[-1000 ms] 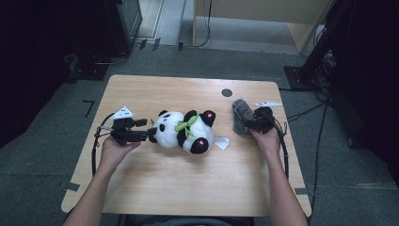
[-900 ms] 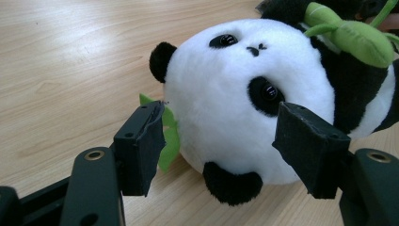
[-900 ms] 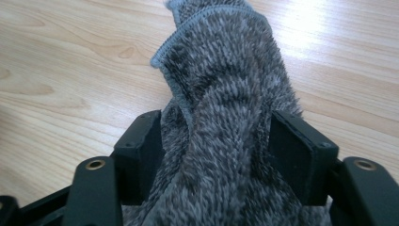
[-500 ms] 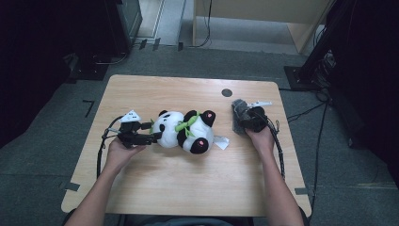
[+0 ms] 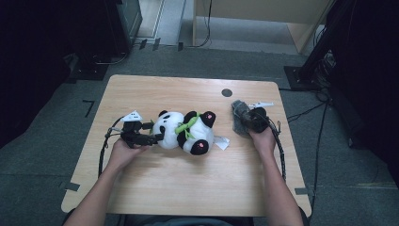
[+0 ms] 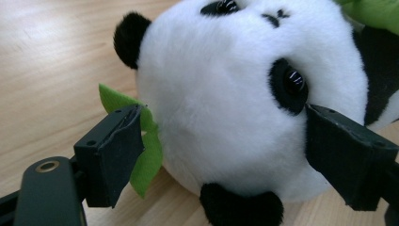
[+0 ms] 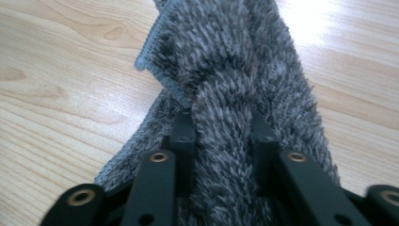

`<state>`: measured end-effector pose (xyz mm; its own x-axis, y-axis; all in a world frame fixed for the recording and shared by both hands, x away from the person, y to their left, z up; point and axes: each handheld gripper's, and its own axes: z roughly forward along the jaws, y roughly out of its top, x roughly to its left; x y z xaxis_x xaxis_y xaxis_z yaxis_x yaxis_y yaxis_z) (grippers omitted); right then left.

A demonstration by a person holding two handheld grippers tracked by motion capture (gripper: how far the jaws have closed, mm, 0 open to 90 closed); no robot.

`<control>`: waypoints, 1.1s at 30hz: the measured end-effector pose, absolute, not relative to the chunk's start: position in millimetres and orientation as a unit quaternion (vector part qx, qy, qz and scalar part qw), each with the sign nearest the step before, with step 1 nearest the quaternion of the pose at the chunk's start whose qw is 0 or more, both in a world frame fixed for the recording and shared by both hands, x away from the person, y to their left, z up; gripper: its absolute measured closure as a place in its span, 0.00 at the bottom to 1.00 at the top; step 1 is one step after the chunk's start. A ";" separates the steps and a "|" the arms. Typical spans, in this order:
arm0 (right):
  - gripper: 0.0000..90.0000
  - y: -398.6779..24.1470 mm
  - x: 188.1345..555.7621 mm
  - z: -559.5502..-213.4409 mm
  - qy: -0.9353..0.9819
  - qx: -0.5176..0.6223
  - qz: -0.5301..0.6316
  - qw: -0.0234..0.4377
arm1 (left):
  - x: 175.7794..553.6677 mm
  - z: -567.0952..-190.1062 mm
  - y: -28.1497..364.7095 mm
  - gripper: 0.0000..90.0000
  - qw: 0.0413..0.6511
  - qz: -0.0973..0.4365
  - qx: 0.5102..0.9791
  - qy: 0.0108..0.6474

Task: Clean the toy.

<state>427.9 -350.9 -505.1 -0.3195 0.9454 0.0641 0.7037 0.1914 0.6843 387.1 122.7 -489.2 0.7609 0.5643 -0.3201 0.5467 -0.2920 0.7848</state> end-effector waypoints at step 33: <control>0.86 -314.7 395.0 -419.8 0.776 0.491 0.375 0.126 | 362.0 -476.7 102.0 0.53 0.451 0.044 0.799 0.395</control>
<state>395.0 -314.7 -419.8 -0.4865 0.8566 0.1720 0.6673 0.2373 0.7060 362.0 102.0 -476.7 0.6838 0.6713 -0.2860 0.5915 -0.2804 0.7560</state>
